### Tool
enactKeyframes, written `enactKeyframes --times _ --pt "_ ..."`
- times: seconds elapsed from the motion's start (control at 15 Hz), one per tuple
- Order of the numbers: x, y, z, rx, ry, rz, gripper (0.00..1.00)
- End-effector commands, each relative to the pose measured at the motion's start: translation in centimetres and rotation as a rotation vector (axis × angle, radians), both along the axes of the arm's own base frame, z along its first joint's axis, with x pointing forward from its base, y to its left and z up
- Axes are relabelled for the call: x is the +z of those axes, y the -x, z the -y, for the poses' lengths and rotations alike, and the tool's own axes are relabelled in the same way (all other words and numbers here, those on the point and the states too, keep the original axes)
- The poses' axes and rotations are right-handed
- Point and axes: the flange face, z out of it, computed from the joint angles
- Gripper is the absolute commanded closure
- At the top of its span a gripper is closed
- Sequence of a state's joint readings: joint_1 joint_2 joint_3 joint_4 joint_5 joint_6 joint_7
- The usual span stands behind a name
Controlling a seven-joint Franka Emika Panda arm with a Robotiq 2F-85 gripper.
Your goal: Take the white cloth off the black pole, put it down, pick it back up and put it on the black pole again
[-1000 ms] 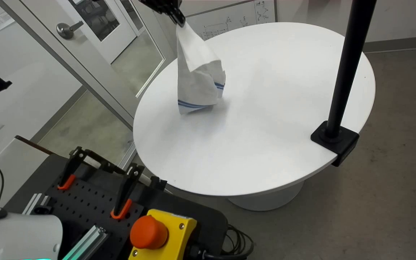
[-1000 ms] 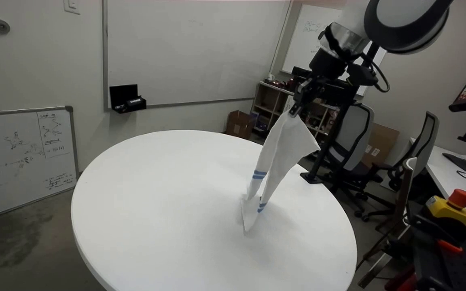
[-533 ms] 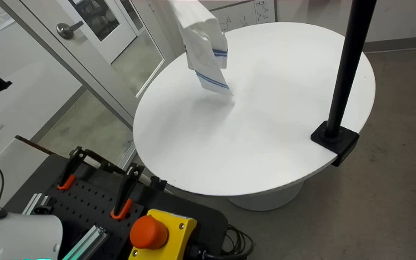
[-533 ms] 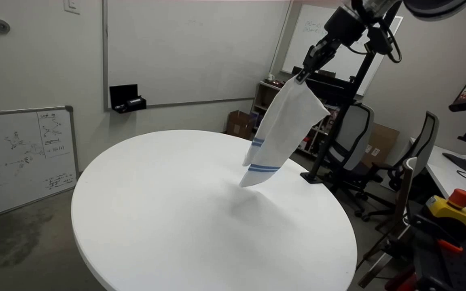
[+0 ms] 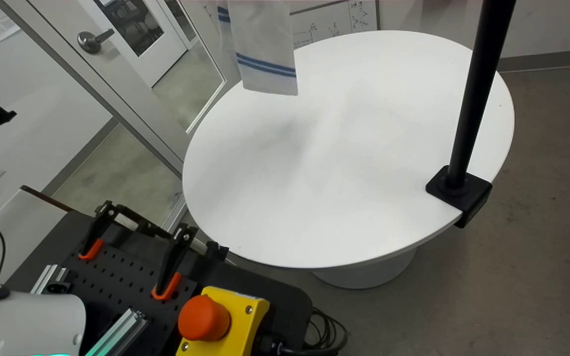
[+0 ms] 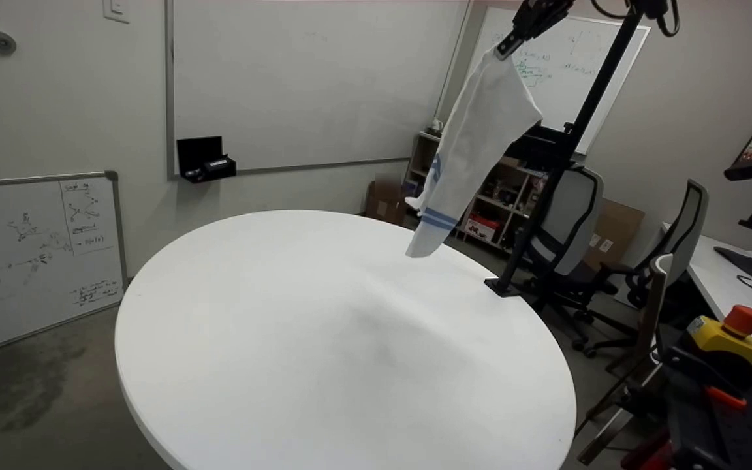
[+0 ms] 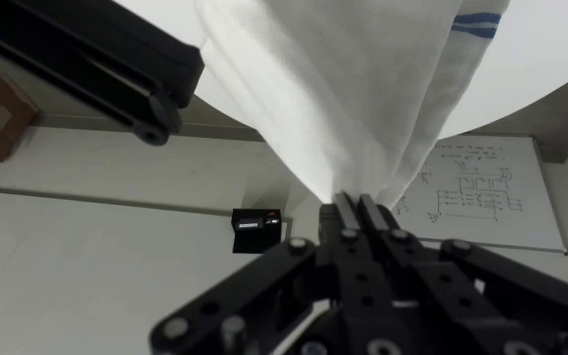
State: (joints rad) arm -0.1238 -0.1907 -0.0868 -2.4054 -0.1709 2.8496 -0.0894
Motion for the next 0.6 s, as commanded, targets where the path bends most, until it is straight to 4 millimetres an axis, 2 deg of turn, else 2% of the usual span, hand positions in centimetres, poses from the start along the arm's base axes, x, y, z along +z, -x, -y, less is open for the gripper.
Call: enactKeyframes --times 0.0,0.33,0.53 --pt "5.3 -0.4 1.1 -0.017 0.023 0.057 0.97" --pt "12.2 -2.0 3.3 -0.066 0.013 0.125 0.97" --pt "15.2 -2.8 4.4 -0.097 -0.002 0.153 0.97"
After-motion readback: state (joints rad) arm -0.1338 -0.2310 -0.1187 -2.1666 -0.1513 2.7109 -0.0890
